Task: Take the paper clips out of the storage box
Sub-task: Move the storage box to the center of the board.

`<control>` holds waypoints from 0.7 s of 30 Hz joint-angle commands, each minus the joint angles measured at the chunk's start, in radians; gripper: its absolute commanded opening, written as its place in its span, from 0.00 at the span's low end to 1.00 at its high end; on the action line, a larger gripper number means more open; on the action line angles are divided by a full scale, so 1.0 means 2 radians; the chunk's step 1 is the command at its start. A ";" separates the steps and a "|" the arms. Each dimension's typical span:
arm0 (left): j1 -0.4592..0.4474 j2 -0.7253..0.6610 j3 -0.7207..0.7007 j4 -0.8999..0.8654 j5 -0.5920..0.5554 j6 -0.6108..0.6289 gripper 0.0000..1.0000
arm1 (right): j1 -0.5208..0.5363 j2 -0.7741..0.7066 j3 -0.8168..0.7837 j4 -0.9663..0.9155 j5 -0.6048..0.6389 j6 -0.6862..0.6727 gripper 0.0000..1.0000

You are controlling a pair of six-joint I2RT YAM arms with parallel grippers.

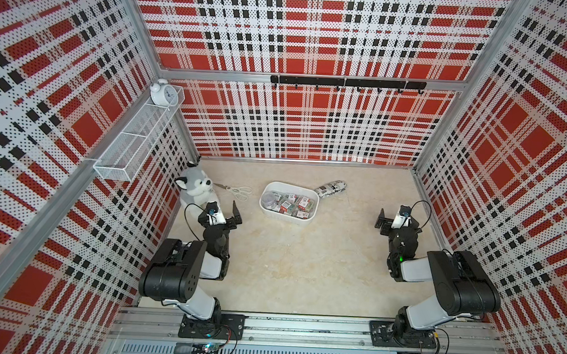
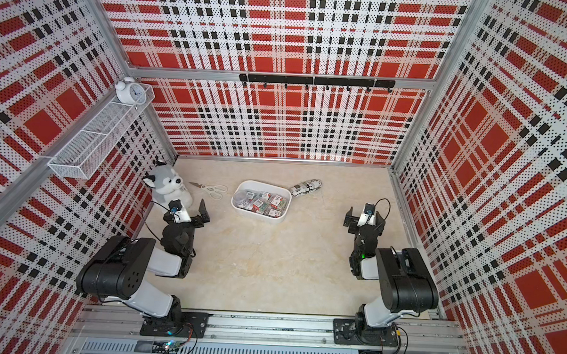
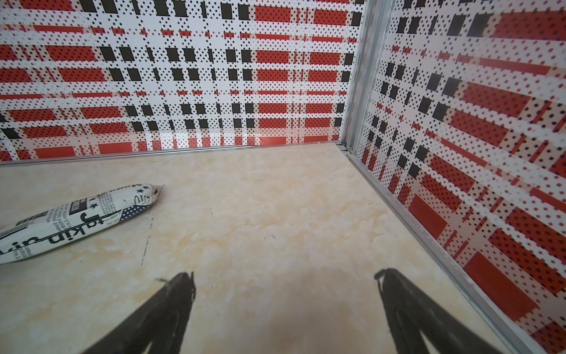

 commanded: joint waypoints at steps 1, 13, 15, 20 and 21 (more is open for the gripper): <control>0.004 0.003 0.008 0.001 0.012 0.000 0.98 | -0.001 0.005 0.001 -0.001 -0.012 0.004 1.00; 0.003 0.002 0.006 0.002 0.008 -0.001 0.98 | -0.009 0.005 -0.003 0.002 -0.029 0.006 1.00; -0.005 -0.013 0.002 -0.001 -0.032 -0.004 0.98 | -0.007 -0.018 0.001 -0.019 -0.018 0.006 1.00; -0.062 -0.138 -0.023 -0.040 -0.154 0.028 0.99 | -0.003 -0.144 0.109 -0.261 0.020 0.060 0.95; -0.082 -0.164 -0.022 -0.053 -0.176 0.037 0.99 | 0.001 -0.156 0.125 -0.307 0.011 0.067 0.91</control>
